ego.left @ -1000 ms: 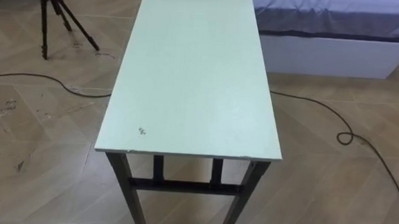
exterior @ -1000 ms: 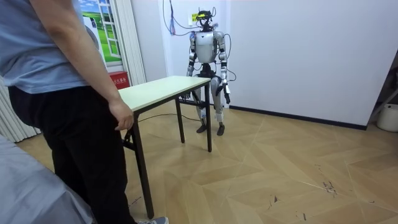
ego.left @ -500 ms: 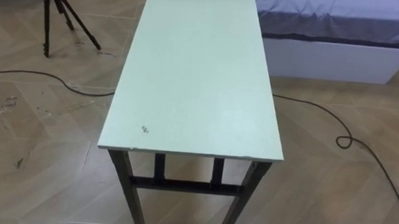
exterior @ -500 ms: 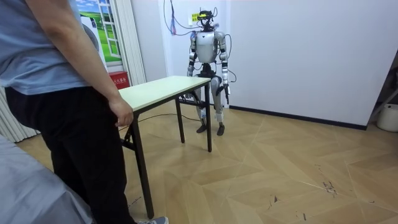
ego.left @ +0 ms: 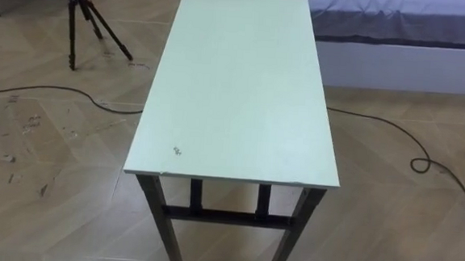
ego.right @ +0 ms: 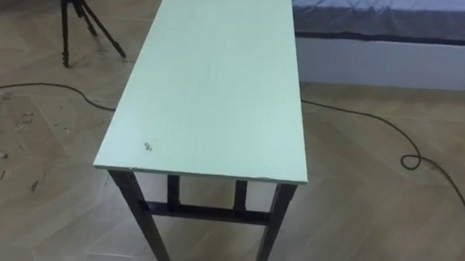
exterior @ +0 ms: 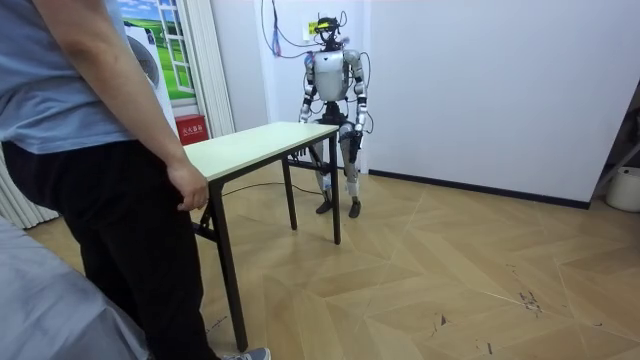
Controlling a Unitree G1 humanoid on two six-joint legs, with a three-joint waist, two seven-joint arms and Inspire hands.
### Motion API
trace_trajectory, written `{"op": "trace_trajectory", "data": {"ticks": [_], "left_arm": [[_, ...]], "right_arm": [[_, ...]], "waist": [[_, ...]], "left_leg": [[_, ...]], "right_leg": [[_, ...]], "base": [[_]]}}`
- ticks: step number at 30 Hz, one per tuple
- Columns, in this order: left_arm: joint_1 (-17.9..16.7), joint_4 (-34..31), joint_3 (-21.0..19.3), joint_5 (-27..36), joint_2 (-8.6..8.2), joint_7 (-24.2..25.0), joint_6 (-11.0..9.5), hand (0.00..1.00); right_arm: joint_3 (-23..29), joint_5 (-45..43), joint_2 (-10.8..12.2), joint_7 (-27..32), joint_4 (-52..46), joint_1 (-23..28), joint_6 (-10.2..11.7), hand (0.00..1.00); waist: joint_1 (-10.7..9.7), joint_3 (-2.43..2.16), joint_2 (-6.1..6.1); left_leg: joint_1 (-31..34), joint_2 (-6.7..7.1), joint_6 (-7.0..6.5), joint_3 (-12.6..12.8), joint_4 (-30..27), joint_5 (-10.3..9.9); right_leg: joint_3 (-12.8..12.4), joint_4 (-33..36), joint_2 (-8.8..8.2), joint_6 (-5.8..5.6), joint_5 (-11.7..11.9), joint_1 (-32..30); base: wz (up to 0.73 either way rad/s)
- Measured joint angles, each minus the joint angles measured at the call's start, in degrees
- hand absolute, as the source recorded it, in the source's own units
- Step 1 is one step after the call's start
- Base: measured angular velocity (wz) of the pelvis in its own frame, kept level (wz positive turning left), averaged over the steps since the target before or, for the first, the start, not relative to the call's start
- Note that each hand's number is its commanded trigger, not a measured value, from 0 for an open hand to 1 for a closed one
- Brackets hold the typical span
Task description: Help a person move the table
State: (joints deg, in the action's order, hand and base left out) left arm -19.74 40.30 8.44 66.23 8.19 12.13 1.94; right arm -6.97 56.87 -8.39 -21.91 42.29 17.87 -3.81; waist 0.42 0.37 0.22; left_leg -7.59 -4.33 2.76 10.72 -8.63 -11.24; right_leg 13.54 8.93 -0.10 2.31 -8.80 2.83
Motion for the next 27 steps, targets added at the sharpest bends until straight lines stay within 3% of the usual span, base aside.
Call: {"op": "trace_trajectory", "data": {"ticks": [2,7,9,16,27], "left_arm": [[-0.11,-5.17,2.75,6.41,-0.67,0.68,0.23,0.00],[0.58,-13.67,6.77,12.05,-0.58,1.34,0.56,0.00],[2.08,-15.61,8.60,12.35,-0.24,1.32,0.54,0.00],[2.35,-21.20,10.87,12.35,-0.26,1.02,0.76,0.00],[5.08,-23.48,10.83,13.01,-0.54,-0.56,1.73,0.00]], "right_arm": [[-2.19,6.13,0.80,-1.65,-4.33,0.48,-0.56,0.00],[-6.48,10.32,0.54,-2.87,-13.75,1.79,-1.24,0.00],[-8.14,10.73,0.56,-3.87,-14.51,0.76,-1.26,0.00],[-11.02,10.73,0.75,-3.08,-16.16,-0.67,-1.24,0.00],[-14.05,10.00,-0.01,-2.02,-20.38,-1.69,-1.72,0.00]], "waist": [[0.01,-0.09,-0.12],[-0.26,-0.03,-0.12],[-0.81,-0.03,-0.03],[-0.82,0.00,-0.19],[-1.64,0.28,-0.47]], "left_leg": [[0.22,0.06,0.00,0.23,-0.01,0.00],[0.27,0.18,0.00,0.22,-0.11,0.00],[0.52,0.18,0.00,0.12,-0.10,0.00],[0.10,0.21,0.00,0.02,0.02,0.00],[-0.20,0.25,0.00,0.12,0.25,0.00]], "right_leg": [[-0.32,0.70,-0.15,-0.06,-0.39,-0.84],[-0.15,1.47,-0.39,-0.09,-0.46,-0.87],[0.05,1.72,-0.46,-0.08,-0.46,-0.82],[-0.23,1.80,-0.43,-0.08,-0.46,-0.75],[-0.39,1.92,-0.42,-0.09,-0.44,-0.60]], "base": [[-0.02],[0.00],[0.02],[-0.02],[-0.01]]}}
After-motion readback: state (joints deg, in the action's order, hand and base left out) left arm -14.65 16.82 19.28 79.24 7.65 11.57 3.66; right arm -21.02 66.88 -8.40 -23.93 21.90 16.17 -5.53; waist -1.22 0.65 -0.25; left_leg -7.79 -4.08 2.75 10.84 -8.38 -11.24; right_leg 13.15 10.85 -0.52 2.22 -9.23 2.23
